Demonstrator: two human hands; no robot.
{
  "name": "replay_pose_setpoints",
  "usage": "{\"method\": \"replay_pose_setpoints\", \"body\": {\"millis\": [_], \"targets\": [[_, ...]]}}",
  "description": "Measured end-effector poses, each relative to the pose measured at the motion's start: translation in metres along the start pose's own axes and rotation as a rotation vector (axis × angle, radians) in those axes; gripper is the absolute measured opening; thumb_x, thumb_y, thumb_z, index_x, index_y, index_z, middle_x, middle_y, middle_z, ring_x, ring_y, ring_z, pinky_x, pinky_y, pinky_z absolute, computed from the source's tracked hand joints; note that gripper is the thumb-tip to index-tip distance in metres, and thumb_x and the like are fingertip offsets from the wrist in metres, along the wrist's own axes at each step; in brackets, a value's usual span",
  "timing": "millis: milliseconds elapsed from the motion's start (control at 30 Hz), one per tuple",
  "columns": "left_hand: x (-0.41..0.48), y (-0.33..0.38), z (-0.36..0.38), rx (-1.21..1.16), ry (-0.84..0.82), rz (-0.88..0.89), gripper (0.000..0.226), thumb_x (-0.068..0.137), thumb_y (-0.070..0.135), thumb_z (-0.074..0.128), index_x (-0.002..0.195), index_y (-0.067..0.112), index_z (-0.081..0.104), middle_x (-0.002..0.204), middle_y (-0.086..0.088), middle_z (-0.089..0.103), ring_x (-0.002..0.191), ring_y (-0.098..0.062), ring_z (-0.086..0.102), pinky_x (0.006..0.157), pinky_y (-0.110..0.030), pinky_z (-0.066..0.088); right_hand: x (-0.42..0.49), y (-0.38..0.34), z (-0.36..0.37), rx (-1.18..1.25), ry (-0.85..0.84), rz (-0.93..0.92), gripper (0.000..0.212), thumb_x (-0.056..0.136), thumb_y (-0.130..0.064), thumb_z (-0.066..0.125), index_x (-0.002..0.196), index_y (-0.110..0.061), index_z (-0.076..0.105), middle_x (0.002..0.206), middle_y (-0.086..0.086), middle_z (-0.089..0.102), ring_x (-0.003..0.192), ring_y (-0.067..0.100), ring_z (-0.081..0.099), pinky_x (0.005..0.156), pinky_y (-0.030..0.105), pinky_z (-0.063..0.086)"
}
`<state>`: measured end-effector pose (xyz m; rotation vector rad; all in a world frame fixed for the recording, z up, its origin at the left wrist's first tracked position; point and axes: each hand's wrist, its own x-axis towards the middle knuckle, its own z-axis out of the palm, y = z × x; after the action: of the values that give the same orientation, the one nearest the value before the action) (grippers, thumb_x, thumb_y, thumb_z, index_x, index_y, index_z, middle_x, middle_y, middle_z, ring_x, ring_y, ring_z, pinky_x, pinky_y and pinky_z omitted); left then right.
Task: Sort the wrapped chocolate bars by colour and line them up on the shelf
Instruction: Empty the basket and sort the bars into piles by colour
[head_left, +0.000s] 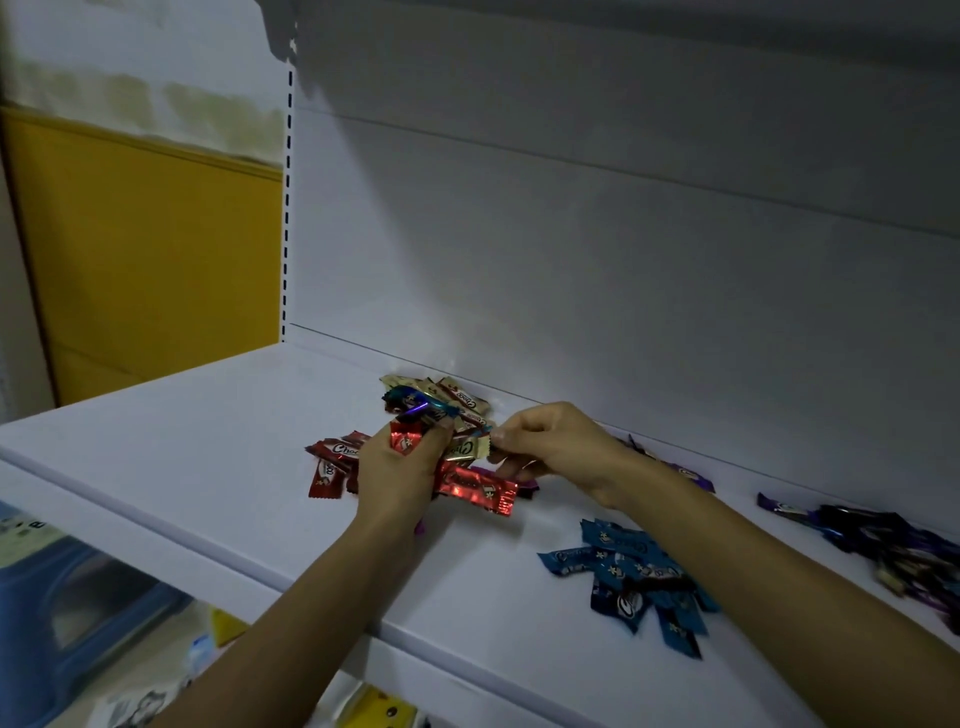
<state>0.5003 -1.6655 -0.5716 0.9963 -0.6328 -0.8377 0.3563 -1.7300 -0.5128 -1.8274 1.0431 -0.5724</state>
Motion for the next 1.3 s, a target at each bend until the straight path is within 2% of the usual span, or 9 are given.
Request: {"method": "replay_pose_setpoints", "body": {"millis": [300,533,667,767,933,1033,1133,1233,1300], "targets": [[0.000,-0.001,-0.002,0.018,0.015,0.008,0.010,0.087,0.012,0.067,0.078,0.017,0.064,0.058,0.005,0.069,0.047,-0.006,0.063,0.041,-0.017,0.045,-0.006,0.015,-0.044,0.069,0.194,0.068,0.014,0.095,-0.015,0.055,0.094,-0.005,0.065,0.083,0.009,0.073,0.063,0.012,0.067,0.054,0.020,0.052],[0.004,-0.005,-0.004,0.050,-0.006,0.001,0.005,0.086,0.017,0.068,0.083,0.019,0.065,0.064,0.004,0.072,0.053,-0.008,0.066,0.052,-0.024,0.047,-0.018,0.032,-0.079,0.134,0.396,0.137,0.013,0.095,-0.012,0.052,0.088,-0.007,0.062,0.069,0.005,0.071,0.051,0.013,0.058,0.047,0.022,0.045],[0.003,-0.005,-0.001,0.050,0.000,0.013,0.007,0.085,0.015,0.069,0.080,0.019,0.065,0.061,0.005,0.071,0.052,-0.007,0.065,0.053,-0.024,0.049,-0.043,0.044,-0.108,0.139,0.129,0.197,0.015,0.093,-0.013,0.054,0.082,-0.010,0.065,0.075,0.010,0.069,0.053,0.014,0.057,0.048,0.022,0.042],[0.002,-0.005,0.000,0.082,-0.005,0.029,0.007,0.085,0.015,0.069,0.080,0.018,0.066,0.063,0.004,0.070,0.054,-0.008,0.065,0.058,-0.026,0.049,-0.060,0.053,-0.117,-0.036,-0.089,0.265,0.019,0.091,-0.016,0.058,0.074,-0.013,0.066,0.072,0.007,0.067,0.051,0.011,0.054,0.045,0.019,0.040],[-0.001,-0.004,0.001,0.110,-0.032,0.050,0.009,0.087,0.014,0.067,0.079,0.017,0.064,0.054,0.010,0.067,0.045,-0.001,0.061,0.041,-0.012,0.043,-0.063,0.054,-0.112,-0.514,-0.034,0.360,0.031,0.083,-0.042,0.067,0.065,-0.018,0.062,0.057,-0.006,0.062,0.046,0.006,0.046,0.047,0.020,0.033],[-0.001,-0.005,0.001,0.123,-0.031,0.055,0.010,0.087,0.015,0.067,0.079,0.019,0.065,0.056,0.010,0.068,0.047,-0.002,0.062,0.044,-0.014,0.045,-0.058,0.043,-0.100,-0.559,0.062,0.282,0.039,0.085,-0.045,0.064,0.058,-0.018,0.057,0.048,-0.008,0.056,0.041,0.006,0.042,0.045,0.021,0.032],[-0.002,-0.005,0.001,0.123,-0.033,0.055,0.009,0.087,0.015,0.068,0.080,0.020,0.065,0.061,0.007,0.070,0.053,-0.005,0.066,0.047,-0.016,0.048,-0.054,0.029,-0.067,-0.452,0.079,0.142,0.040,0.089,-0.049,0.055,0.068,-0.017,0.064,0.049,-0.009,0.057,0.042,0.005,0.047,0.043,0.016,0.035],[-0.002,-0.005,0.000,0.121,-0.029,0.052,0.009,0.087,0.014,0.067,0.080,0.019,0.066,0.063,0.004,0.071,0.056,-0.008,0.068,0.048,-0.017,0.050,-0.050,0.016,-0.019,-0.344,0.066,-0.015,0.049,0.089,-0.060,0.043,0.080,-0.019,0.068,0.056,-0.009,0.064,0.047,0.003,0.055,0.054,0.017,0.044],[-0.002,-0.005,0.000,0.124,-0.023,0.057,0.009,0.087,0.013,0.067,0.081,0.019,0.066,0.067,0.002,0.072,0.060,-0.012,0.069,0.052,-0.021,0.051,-0.047,0.009,0.006,-0.307,0.031,-0.083,0.051,0.081,-0.065,0.047,0.075,-0.020,0.069,0.057,-0.008,0.064,0.049,0.003,0.057,0.058,0.021,0.046]]}}
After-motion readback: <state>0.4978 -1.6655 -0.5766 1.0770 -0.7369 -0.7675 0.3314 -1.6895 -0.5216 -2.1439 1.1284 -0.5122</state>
